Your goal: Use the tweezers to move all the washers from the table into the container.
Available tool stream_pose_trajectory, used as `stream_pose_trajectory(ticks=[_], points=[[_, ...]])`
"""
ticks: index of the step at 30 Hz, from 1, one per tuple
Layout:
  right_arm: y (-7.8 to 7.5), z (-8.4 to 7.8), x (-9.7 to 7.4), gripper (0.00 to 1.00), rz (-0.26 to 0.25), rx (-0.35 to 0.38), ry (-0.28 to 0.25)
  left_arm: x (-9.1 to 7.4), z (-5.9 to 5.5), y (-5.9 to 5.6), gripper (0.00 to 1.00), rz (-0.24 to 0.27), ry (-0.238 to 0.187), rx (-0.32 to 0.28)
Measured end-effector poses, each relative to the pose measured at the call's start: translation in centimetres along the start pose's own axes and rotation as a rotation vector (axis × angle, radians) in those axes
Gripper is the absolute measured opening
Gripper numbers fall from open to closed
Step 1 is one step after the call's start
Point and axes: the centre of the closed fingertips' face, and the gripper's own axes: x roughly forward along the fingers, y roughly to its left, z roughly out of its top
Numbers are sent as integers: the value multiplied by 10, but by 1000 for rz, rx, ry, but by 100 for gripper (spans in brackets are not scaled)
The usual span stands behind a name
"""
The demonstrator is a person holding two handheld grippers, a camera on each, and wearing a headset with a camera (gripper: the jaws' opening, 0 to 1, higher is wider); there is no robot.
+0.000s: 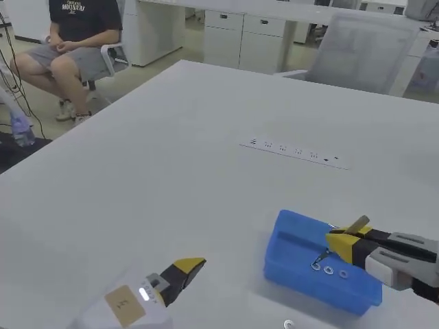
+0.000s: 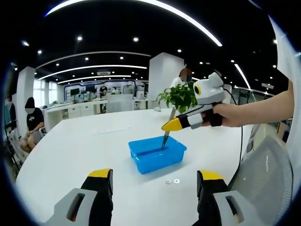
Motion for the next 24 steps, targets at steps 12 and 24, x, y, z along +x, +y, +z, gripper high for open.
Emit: stream_pose_trajectory(ticks=[12, 24], points=[[22, -35, -1, 3, 54, 66, 51, 0, -1, 0, 73, 1, 2, -2], [30, -70, -1, 3, 68, 172, 108, 0, -1, 0, 73, -4, 5, -7]])
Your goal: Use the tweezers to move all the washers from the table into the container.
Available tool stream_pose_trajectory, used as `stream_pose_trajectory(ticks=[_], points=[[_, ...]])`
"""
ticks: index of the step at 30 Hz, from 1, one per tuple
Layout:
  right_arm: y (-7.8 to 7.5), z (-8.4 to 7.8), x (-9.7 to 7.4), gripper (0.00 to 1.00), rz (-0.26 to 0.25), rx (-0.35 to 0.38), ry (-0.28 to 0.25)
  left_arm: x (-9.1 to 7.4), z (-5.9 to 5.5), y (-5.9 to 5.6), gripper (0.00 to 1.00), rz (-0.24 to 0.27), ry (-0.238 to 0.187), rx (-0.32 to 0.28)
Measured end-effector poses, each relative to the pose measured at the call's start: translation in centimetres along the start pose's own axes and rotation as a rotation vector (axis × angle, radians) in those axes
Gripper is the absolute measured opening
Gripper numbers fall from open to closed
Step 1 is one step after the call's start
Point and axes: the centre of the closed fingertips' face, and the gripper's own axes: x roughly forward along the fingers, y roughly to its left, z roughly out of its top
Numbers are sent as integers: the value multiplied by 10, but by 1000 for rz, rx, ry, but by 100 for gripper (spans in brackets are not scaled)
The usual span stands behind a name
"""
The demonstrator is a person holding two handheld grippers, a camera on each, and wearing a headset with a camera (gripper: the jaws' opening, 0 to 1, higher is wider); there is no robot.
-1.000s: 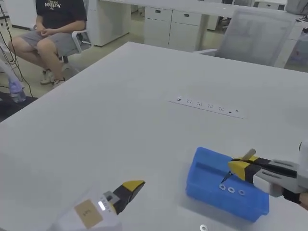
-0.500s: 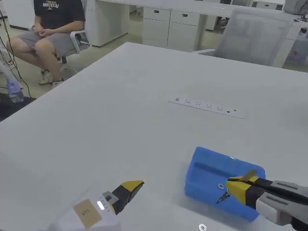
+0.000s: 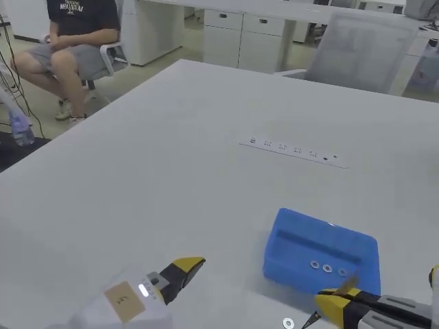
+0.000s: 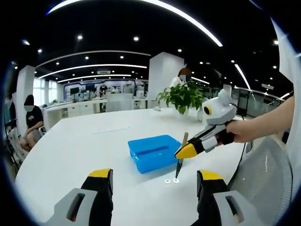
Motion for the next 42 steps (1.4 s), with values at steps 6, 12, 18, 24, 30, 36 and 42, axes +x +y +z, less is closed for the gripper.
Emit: stream_pose_trajectory(ticks=[6, 12, 18, 24, 30, 36, 42], points=[[0, -6, 2, 3, 3, 8, 16, 0, 0, 0, 73, 1, -1, 0], [1, -9, 5, 3, 17, -2, 39, 0, 0, 0, 73, 0, -1, -6], [8, -13, 7, 3, 38, -92, 67, 0, -1, 1, 72, 1, 1, -5], [24, -17, 9, 3, 72, -276, 111, 0, -1, 1, 72, -1, 3, -1], [27, -16, 11, 1, 49, -347, 119, -1, -1, 1, 72, 1, 4, 0], [25, 1, 5, 1, 49, -266, 50, 0, -1, 1, 72, 3, 5, -1], [17, 36, -6, 2, 42, -229, -36, 0, -1, 0, 72, 0, 4, 0]])
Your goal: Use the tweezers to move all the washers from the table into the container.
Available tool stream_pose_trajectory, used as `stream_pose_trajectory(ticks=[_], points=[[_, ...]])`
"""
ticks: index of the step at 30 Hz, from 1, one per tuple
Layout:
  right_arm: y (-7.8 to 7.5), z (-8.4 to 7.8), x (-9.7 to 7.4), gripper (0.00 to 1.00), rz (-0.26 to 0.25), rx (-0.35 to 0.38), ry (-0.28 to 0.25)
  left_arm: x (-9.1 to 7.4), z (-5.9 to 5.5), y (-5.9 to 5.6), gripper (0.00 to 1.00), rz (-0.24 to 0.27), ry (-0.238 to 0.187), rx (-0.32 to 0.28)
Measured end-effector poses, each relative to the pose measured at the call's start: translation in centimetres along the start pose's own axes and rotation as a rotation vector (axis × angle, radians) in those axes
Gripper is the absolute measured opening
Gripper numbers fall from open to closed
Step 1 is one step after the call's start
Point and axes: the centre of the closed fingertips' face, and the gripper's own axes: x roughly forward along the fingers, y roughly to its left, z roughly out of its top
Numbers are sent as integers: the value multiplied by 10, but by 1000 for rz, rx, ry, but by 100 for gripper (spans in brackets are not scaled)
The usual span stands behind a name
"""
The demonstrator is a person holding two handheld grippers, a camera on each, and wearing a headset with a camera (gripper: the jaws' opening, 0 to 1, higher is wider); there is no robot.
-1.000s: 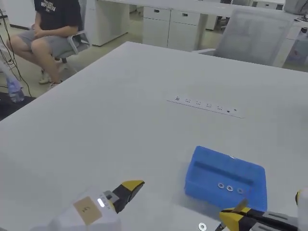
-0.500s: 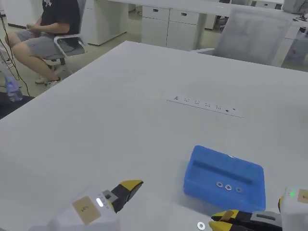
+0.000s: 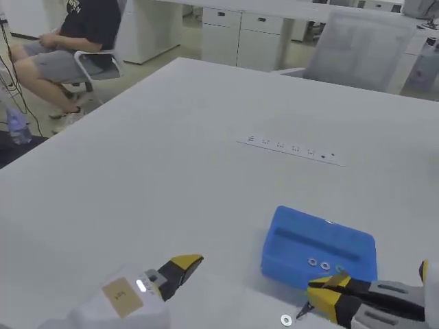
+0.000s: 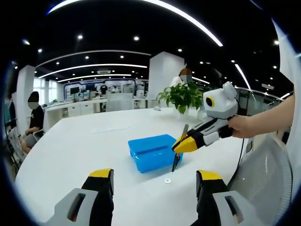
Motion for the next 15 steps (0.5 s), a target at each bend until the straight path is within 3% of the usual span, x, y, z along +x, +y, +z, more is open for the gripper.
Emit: stream_pose_trajectory(ticks=[8, 15], points=[[-29, 36, -1, 2, -24, 23, -81, 0, 0, 1, 72, 3, -1, -3], [-50, 42, 17, 2, -41, 70, -97, 0, -1, 0, 71, 0, 4, 0]])
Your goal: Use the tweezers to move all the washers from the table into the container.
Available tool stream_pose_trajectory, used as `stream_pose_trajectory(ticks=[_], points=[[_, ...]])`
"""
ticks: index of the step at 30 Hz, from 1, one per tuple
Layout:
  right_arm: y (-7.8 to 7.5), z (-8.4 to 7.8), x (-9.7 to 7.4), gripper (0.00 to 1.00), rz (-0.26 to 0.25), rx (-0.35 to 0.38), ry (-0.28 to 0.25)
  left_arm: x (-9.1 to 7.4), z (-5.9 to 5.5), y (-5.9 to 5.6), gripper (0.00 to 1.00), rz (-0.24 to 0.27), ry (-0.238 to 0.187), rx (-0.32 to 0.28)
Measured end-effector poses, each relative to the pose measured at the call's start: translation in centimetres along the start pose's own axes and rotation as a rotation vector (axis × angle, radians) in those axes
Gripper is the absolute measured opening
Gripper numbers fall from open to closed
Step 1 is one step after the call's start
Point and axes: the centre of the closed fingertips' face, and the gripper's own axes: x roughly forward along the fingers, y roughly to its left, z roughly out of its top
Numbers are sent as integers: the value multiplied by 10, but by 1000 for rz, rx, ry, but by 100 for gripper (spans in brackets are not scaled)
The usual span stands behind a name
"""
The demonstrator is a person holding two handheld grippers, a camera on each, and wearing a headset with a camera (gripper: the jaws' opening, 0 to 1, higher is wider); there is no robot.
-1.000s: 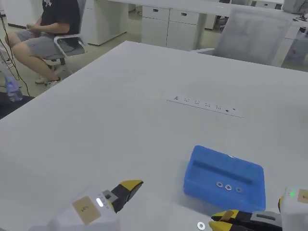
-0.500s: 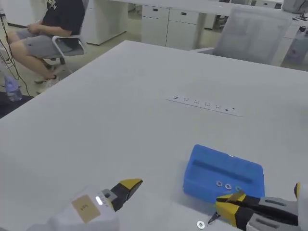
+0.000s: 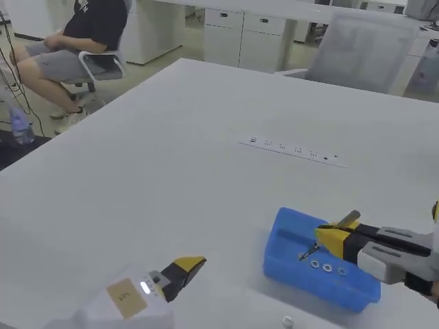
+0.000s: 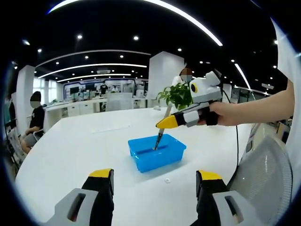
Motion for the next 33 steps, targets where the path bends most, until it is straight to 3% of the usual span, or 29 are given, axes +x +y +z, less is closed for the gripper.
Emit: stream_pose_trajectory(ticks=[9, 20, 33], points=[[-30, -13, 19, 2, -58, 85, 41, 0, 0, 1, 71, 4, 1, -5], [-49, -39, 31, 2, -95, 89, 134, 0, -1, 1, 71, 2, 4, -3], [-47, -44, 33, 3, -91, 8, 165, 0, 0, 3, 70, 12, -1, -7]])
